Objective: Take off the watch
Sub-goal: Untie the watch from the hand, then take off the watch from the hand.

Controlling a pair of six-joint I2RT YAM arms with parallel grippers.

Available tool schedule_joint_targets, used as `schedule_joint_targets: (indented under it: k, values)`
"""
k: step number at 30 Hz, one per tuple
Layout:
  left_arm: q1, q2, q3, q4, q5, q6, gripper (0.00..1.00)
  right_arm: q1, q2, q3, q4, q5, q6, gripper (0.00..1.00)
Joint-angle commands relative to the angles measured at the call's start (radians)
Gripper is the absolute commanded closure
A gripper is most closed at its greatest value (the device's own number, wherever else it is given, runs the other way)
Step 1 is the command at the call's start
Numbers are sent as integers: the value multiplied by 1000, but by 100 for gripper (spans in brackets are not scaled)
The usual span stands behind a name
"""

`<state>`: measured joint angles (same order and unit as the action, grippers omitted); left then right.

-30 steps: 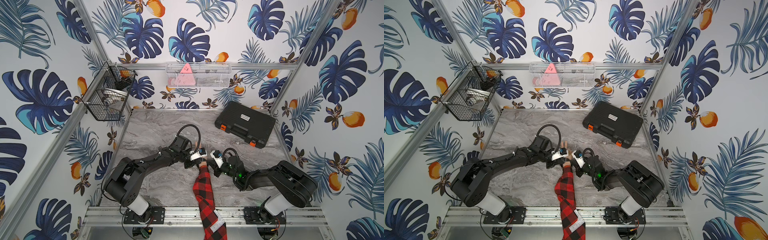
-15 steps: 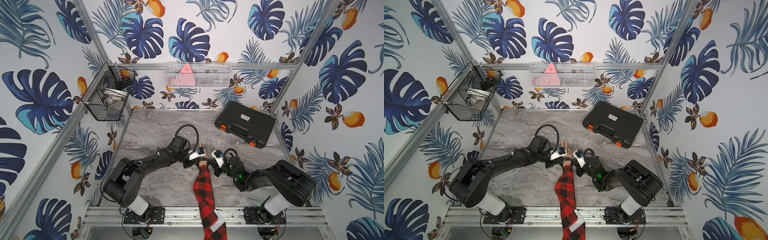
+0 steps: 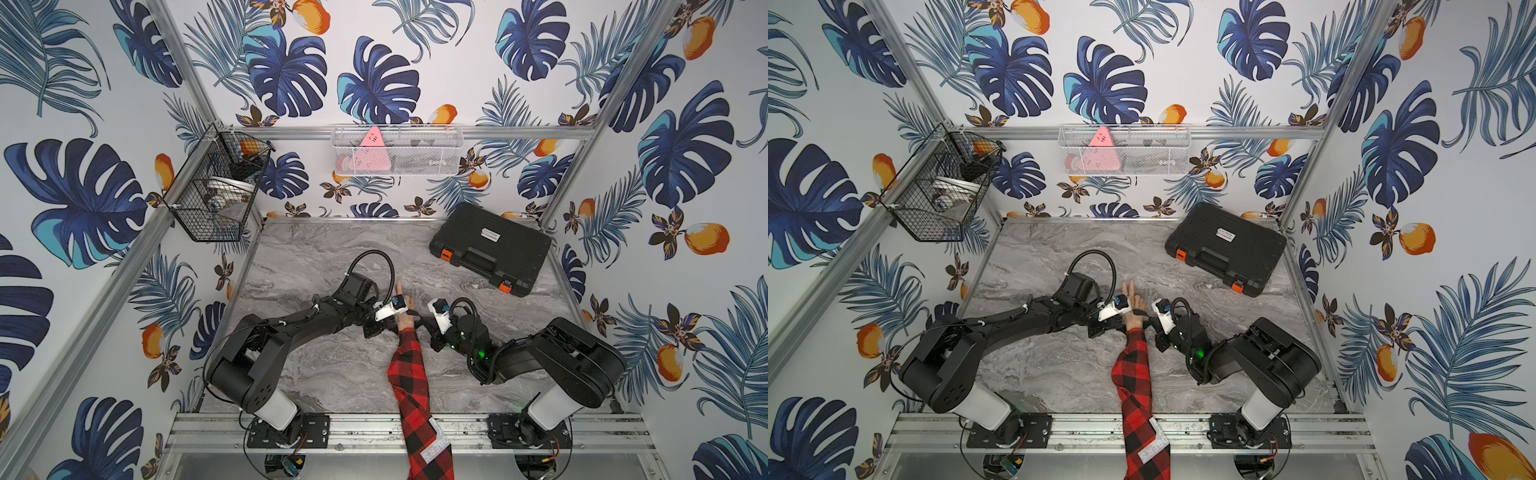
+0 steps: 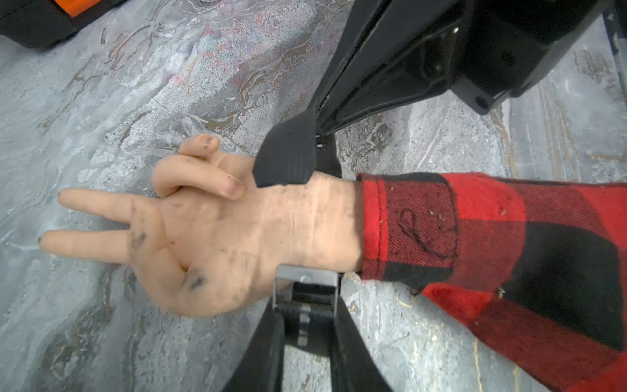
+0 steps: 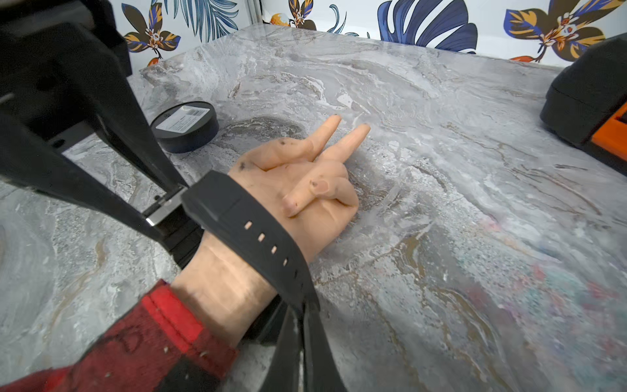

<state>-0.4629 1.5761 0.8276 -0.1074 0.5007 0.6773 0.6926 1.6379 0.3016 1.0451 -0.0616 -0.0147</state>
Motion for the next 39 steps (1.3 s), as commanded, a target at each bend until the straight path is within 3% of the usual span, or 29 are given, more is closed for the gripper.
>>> schedule_joint_targets:
  k: [1,3,6,10,16,23,26,29,35,39]
  values:
    - [3,-3,10,-15,-27,-25,81,0,-13,4,-45,13,12,94]
    - [4,-15,16,-11,-24,-44,69,0,-38,11,-68,13,16,83]
    - [3,-34,29,-5,-27,-109,50,1,-86,25,-125,7,20,74]
    - [2,-45,66,-23,-48,-241,42,5,-160,49,-215,3,24,65]
    - [-13,-16,190,-131,-171,-536,40,12,-257,93,-360,23,45,57]
    - [-59,81,377,-408,-355,-872,41,13,-347,130,-483,40,77,44]
    - [-72,71,390,-474,-405,-1014,47,13,-388,163,-580,66,100,41]
    - [-89,61,397,-518,-423,-1151,45,13,-419,222,-729,114,157,38]
    - [-168,106,454,-612,-444,-1258,41,13,-452,320,-964,112,325,35]
    - [-193,137,450,-624,-463,-1302,44,14,-428,407,-1112,44,450,33]
